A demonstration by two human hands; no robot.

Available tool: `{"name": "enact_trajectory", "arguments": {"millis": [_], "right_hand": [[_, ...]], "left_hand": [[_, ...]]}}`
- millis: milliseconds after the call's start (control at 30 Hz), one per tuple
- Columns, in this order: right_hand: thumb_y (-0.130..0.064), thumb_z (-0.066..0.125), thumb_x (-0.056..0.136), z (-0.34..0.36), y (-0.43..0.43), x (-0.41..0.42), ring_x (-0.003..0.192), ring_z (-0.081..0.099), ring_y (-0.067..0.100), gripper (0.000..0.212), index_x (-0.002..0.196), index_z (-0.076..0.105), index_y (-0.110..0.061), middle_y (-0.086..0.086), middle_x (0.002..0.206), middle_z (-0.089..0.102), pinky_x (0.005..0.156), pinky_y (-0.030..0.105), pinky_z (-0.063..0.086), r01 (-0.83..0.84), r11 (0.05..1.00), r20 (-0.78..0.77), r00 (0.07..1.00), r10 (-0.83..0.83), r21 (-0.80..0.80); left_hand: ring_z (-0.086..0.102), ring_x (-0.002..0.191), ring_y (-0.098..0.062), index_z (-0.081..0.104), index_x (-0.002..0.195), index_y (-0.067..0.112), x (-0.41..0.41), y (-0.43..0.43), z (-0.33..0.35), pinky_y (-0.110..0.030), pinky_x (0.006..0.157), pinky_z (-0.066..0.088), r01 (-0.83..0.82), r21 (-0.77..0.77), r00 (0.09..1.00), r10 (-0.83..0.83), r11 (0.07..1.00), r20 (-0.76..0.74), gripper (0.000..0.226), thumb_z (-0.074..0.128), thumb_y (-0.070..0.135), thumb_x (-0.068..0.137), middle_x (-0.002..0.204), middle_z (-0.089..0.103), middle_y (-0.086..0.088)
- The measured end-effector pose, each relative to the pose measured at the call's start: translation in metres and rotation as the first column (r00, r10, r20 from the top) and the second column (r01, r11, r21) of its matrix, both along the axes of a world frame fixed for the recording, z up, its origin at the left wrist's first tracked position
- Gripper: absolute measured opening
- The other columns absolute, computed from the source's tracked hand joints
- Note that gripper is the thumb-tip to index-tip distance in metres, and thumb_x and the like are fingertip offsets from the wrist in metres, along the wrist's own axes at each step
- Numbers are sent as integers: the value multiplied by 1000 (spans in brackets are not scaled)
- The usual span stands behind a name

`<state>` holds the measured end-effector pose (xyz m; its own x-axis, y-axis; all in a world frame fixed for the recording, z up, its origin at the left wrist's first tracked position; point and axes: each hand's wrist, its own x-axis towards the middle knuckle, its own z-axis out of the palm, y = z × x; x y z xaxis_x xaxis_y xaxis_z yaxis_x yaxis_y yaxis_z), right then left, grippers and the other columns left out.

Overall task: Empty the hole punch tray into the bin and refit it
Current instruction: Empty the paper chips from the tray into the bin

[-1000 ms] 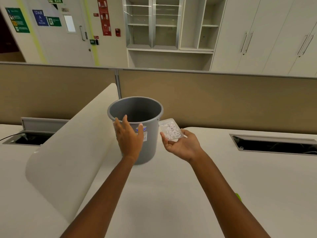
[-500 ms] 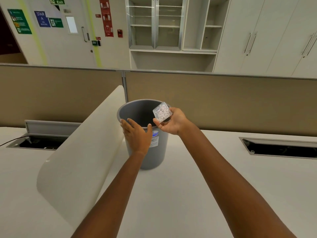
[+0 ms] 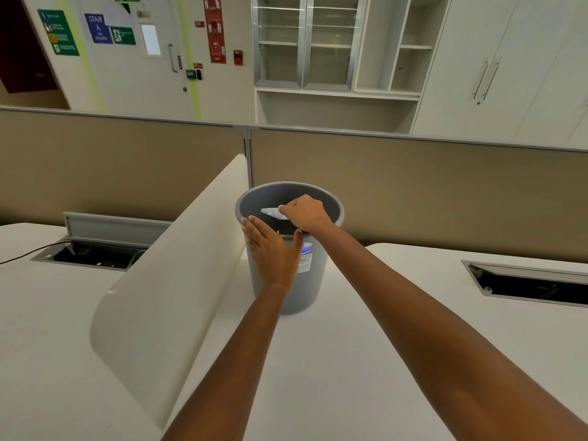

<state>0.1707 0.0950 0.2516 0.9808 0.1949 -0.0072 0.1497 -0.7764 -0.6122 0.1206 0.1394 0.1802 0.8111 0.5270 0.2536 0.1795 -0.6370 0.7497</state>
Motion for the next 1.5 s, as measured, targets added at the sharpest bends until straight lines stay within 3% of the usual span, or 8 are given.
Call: {"name": "enact_trajectory", "arguments": {"millis": [200,400,533,800,967,1133,1200,1500], "right_hand": [[-36,40,95,-2,-11,-2,84,52,22,46,114,63,-1,20,116,65,92,33,47,-148,987,-46,988,145,-69],[-28,46,93,3,-18,1,84,57,25,38,111,63,1,19,95,63,68,26,43,-228,958,-22,973,228,-173],[-19,48,92,1,-20,1,97,62,30,30,111,64,-2,20,110,67,87,34,49,-222,946,59,969,242,-237],[-18,52,89,-2,-27,-1,101,62,28,30,113,66,-5,17,114,67,78,26,45,-216,961,100,967,235,-170],[-19,55,87,-2,-40,4,97,62,30,30,109,67,-1,22,111,67,74,27,49,-23,973,117,993,-4,229],[-8,55,89,0,-51,-1,88,56,25,18,98,62,5,17,98,57,76,32,52,175,720,-244,970,-8,672],[-6,54,90,2,-54,-4,94,54,26,9,83,60,-2,18,104,56,69,27,51,220,671,-303,953,8,708],[-2,53,89,0,-58,-6,112,58,35,29,117,55,8,25,127,57,83,31,48,242,645,-305,952,-14,725]], "left_hand": [[1,146,-29,-3,145,-1,-1,0,0,-34,119,14,-2,20,1000,2,1000,3,96,52,50,85,157,-3,-16],[0,146,-28,-5,145,-1,-2,-1,-2,-34,119,13,-6,7,1000,6,1000,10,96,52,48,85,158,-4,-16],[1,146,-29,-4,145,-1,-2,-1,-2,-35,118,13,-7,1,1000,7,1000,14,97,54,48,85,157,-3,-16],[1,146,-29,-5,146,0,-3,0,-1,-35,118,14,-10,8,1000,10,1000,3,98,53,50,85,158,-3,-15],[-1,146,-30,-5,145,-3,-4,-1,0,-35,119,12,3,11,1000,-4,1000,11,95,52,47,87,157,-4,-19],[-1,146,-29,-5,145,-1,-4,-1,0,-35,119,13,0,2,1000,0,1000,12,93,50,46,88,157,-5,-17],[0,146,-29,-4,146,0,-4,-1,0,-35,119,14,-3,6,1000,3,1000,10,93,51,47,87,157,-4,-16],[-1,146,-29,-5,146,0,-5,1,0,-35,119,13,8,-9,1000,-8,1000,9,95,52,47,86,158,-4,-16]]}}
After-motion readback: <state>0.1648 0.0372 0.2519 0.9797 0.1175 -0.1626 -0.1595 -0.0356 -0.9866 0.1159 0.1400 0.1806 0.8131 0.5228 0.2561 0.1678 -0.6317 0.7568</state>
